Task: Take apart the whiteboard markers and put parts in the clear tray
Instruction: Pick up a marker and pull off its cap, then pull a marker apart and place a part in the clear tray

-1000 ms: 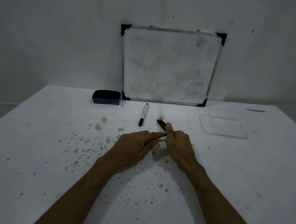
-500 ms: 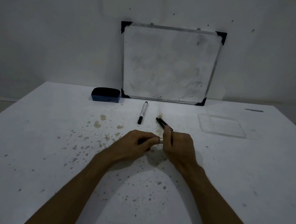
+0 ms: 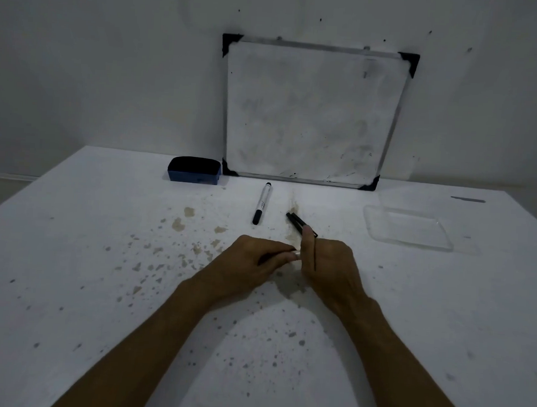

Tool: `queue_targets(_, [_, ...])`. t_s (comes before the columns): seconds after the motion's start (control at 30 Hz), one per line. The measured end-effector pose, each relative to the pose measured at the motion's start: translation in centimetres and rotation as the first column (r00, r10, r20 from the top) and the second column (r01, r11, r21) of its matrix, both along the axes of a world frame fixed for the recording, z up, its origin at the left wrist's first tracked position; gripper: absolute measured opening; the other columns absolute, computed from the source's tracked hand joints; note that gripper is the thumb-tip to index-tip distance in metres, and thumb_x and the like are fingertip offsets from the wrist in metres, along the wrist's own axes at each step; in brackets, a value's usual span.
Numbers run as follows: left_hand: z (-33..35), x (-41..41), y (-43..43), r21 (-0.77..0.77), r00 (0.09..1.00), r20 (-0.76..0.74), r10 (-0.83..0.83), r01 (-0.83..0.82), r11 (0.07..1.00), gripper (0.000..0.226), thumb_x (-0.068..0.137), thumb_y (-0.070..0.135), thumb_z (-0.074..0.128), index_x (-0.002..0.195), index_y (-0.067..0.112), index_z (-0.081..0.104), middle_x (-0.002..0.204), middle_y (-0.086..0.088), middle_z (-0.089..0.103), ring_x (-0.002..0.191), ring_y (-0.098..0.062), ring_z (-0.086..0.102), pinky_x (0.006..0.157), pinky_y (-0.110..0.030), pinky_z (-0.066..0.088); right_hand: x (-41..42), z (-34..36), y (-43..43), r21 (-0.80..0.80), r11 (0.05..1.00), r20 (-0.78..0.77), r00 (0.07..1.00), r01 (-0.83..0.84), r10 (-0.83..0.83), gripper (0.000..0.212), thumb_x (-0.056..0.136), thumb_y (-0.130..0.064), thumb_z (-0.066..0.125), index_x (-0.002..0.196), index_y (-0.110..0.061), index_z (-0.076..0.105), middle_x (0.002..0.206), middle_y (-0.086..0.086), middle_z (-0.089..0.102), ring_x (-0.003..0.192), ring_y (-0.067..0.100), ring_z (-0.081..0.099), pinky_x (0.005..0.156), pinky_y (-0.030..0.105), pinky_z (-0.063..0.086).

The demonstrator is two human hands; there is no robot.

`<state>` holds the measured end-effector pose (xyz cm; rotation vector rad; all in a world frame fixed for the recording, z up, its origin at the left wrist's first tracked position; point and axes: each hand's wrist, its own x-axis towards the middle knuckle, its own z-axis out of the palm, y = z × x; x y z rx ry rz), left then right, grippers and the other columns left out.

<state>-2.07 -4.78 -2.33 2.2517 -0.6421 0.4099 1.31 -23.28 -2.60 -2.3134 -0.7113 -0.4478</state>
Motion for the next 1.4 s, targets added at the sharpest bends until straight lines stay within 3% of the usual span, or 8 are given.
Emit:
queue_targets(0.13, [-0.2, 0.1, 0.3, -0.063, 0.999, -0.042, 0.033, -0.035, 0.997, 0.036, 0.1, 0.038, 0.058, 0.122, 0.014, 0.075, 0.104, -0.005, 0.08, 0.085, -0.02, 0.076, 0.077, -0.041, 0.061, -0.4, 0.7, 0.8, 0.041, 0.996, 0.085, 0.993, 0.084, -0.087, 0.066, 0.108, -0.039, 0.023, 0.077, -0.008, 0.073, 0.046, 0.001, 0.054, 0.037, 0.011, 0.041, 0.04, 0.011, 0.026])
queue_targets(0.27, [-0.5, -0.1, 0.0, 0.16, 0.969, 0.234, 0.075, -0.114, 0.981, 0.039, 0.105, 0.043, 0.048, 0.125, 0.019, 0.072, 0.089, 0.0, 0.072, 0.072, -0.013, 0.066, 0.061, -0.038, 0.057, -0.4, 1.3, 1.6, 0.088, 0.952, -0.416, 0.879, 0.293, -0.232, 0.062, 0.108, -0.047, 0.027, 0.065, -0.017, 0.06, 0.063, 0.004, 0.062, 0.062, 0.021, 0.061, 0.06, 0.033, 0.048])
queue_targets(0.4, [-0.6, 0.2, -0.4, 0.285, 0.9, 0.431, 0.059, -0.198, 0.938, 0.038, 0.107, 0.039, 0.048, 0.121, 0.014, 0.073, 0.084, -0.003, 0.07, 0.065, -0.016, 0.063, 0.052, -0.032, 0.054, 0.0, 1.6, 1.3, 0.092, 0.946, -0.469, 0.852, 0.311, -0.234, 0.058, 0.109, -0.039, 0.03, 0.066, -0.011, 0.056, 0.065, 0.004, 0.057, 0.064, 0.021, 0.057, 0.06, 0.031, 0.04])
queue_targets(0.63, [0.3, 0.0, 1.5, -0.02, 0.971, -0.236, 0.046, -0.053, 0.998, 0.026, 0.103, 0.028, 0.058, 0.116, 0.018, 0.078, 0.077, 0.027, 0.072, 0.063, 0.005, 0.064, 0.061, -0.007, 0.046, -0.9, 1.2, -0.1, 0.125, 0.99, -0.071, 0.996, 0.062, -0.054, 0.052, 0.108, -0.029, 0.027, 0.063, -0.015, 0.05, 0.05, 0.013, 0.056, 0.044, 0.029, 0.057, 0.046, 0.038, 0.049])
queue_targets(0.77, [0.2, -0.2, 2.9, -0.142, 0.948, -0.288, 0.135, -0.182, 0.973, 0.029, 0.103, 0.035, 0.055, 0.12, 0.024, 0.076, 0.062, 0.025, 0.065, 0.054, 0.001, 0.056, 0.056, -0.014, 0.044, -0.1, 1.0, -1.3, 0.227, 0.945, -0.2, 0.961, 0.235, -0.191, 0.068, 0.104, -0.054, 0.018, 0.053, -0.015, 0.042, 0.046, 0.002, 0.047, 0.042, 0.023, 0.048, 0.047, 0.035, 0.044])
queue_targets(1.03, [-1.0, 0.5, 2.4, 0.046, 0.963, 0.039, 0.267, -0.269, 0.962, 0.036, 0.107, 0.042, 0.045, 0.133, 0.023, 0.062, 0.103, 0.006, 0.069, 0.085, -0.007, 0.064, 0.076, -0.03, 0.056, 0.2, 0.5, -1.0, 0.07, 0.993, -0.183, 0.98, 0.094, -0.079, 0.037, 0.105, -0.041, 0.031, 0.086, -0.02, 0.056, 0.078, -0.002, 0.054, 0.067, 0.008, 0.05, 0.063, 0.026, 0.037])
queue_targets(1.2, [-1.1, 0.7, 2.1, 0.107, 0.934, 0.177, 0.31, -0.331, 0.937, 0.037, 0.105, 0.04, 0.049, 0.134, 0.022, 0.064, 0.099, 0.005, 0.068, 0.076, -0.001, 0.053, 0.068, -0.016, 0.049, 0.3, -1.4, -0.3, -0.131, 0.991, -0.145, 0.989, -0.009, -0.01, 0.026, 0.099, -0.042, 0.058, 0.114, -0.023, 0.069, 0.102, -0.009, 0.053, 0.079, -0.005, 0.05, 0.07, 0.005, 0.04])
queue_targets(1.4, [-0.9, 0.7, 2.5, 0.091, 0.944, 0.142, 0.298, -0.313, 0.946, 0.046, 0.101, 0.056, 0.045, 0.134, 0.031, 0.066, 0.106, 0.008, 0.076, 0.083, 0.004, 0.059, 0.075, -0.002, 0.038, -0.4, -0.8, 0.1, 0.05, 0.998, -0.22, 0.975, 0.033, -0.021, 0.035, 0.096, -0.037, 0.065, 0.128, -0.026, 0.06, 0.106, -0.012, 0.056, 0.081, -0.001, 0.055, 0.069, 0.004, 0.043])
